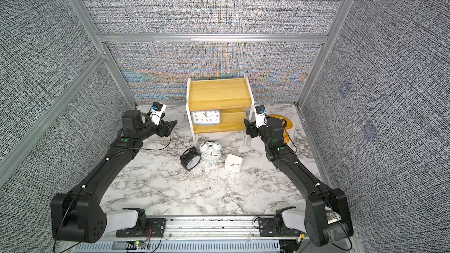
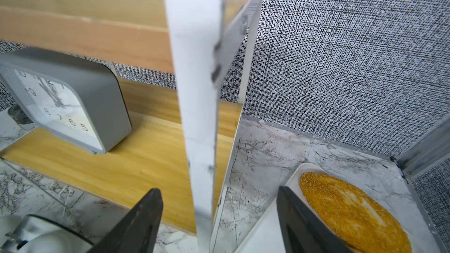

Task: Place the alarm clocks on the shelf by style
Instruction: Place the alarm on the shelf, then pick up the alarm from the center of the board.

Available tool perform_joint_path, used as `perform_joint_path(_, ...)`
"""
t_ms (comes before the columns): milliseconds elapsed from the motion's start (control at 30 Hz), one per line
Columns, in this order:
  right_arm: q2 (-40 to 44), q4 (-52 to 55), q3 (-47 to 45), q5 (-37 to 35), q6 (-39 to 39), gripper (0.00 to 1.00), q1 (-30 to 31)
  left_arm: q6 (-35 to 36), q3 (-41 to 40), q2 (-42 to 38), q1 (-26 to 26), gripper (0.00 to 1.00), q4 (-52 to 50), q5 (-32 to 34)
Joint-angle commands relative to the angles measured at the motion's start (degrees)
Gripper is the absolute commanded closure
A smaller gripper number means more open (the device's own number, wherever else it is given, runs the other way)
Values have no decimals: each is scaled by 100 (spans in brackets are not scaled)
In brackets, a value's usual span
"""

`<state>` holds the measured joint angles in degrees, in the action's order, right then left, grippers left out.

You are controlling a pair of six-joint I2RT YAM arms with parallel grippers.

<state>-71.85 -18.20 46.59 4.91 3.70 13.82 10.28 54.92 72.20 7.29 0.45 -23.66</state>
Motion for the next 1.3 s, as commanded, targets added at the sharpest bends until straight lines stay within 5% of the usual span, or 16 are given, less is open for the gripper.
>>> perform_joint_path(0, 234, 329, -205, -356, -310, 20, 2, -716, -261, -442, -7, 19, 289, 381)
perform_joint_path(333, 1461, 1135, -1214, 355, -889, 20, 158, -2043, -1326, -1966, -2, 17, 206, -34)
perform_joint_path(700, 2600, 931, -2431, 1208, -634, 20, 530, -2582, -1547, -2507, 29, 19, -245, -712)
perform_joint_path(967, 2430, 546, -2768, 950, -626, 20, 1018, -2534, -1694, -2703, 36, 19, -337, -635)
perform_joint_path(1267, 1602, 1185, -2032, 1039, -334, 21, 1203, -2475, -1635, -2681, 36, 19, -423, -691)
